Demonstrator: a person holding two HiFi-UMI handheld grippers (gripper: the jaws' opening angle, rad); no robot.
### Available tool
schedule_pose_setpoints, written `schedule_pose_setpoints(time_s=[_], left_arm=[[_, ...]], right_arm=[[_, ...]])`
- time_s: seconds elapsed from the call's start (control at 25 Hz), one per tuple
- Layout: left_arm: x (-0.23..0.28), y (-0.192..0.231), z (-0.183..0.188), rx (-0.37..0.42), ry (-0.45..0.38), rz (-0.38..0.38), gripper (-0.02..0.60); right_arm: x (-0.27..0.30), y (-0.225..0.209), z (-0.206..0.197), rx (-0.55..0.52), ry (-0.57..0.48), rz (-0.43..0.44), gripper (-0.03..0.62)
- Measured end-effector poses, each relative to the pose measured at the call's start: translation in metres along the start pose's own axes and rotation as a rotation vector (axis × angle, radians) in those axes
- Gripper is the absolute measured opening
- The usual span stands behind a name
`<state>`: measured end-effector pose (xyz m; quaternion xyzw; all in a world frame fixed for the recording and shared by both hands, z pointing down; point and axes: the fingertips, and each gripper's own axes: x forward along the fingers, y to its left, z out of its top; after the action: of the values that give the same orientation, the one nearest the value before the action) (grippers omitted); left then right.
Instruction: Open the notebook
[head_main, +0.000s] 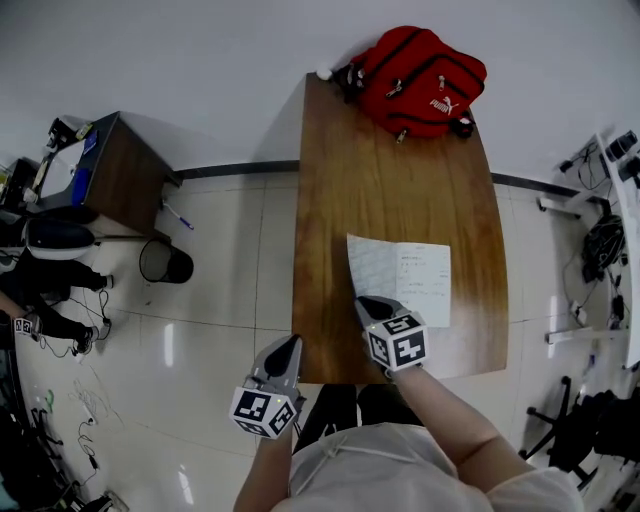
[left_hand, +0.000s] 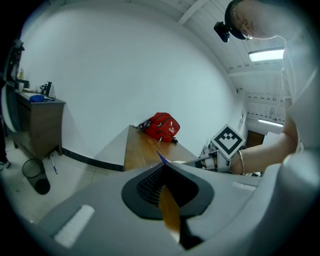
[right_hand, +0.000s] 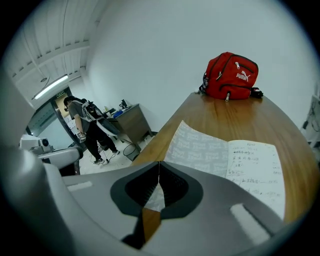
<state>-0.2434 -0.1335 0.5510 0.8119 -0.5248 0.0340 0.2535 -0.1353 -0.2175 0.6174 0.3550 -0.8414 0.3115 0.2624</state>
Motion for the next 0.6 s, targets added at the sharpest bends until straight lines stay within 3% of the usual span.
schedule_pose_setpoints(time_s=[0.32, 0.48, 0.6], left_arm=[[-0.005, 0.023, 0.005, -0.024, -0.003, -0.032, 0.006], [0.001, 0.024, 0.014, -0.006, -0.006, -0.068, 0.006], [0.010, 0.015, 0.023, 0.010, -0.013, -0.109, 0.006]], right_arm=[[0.029, 0.017, -0.014, 0.110, 0.002, 0.032, 0.042], [0.021, 0.021, -0.009, 0.142, -0.037, 0.056, 0.092], [0.000, 0.011, 0.003, 0.147, -0.102, 0.019, 0.092]])
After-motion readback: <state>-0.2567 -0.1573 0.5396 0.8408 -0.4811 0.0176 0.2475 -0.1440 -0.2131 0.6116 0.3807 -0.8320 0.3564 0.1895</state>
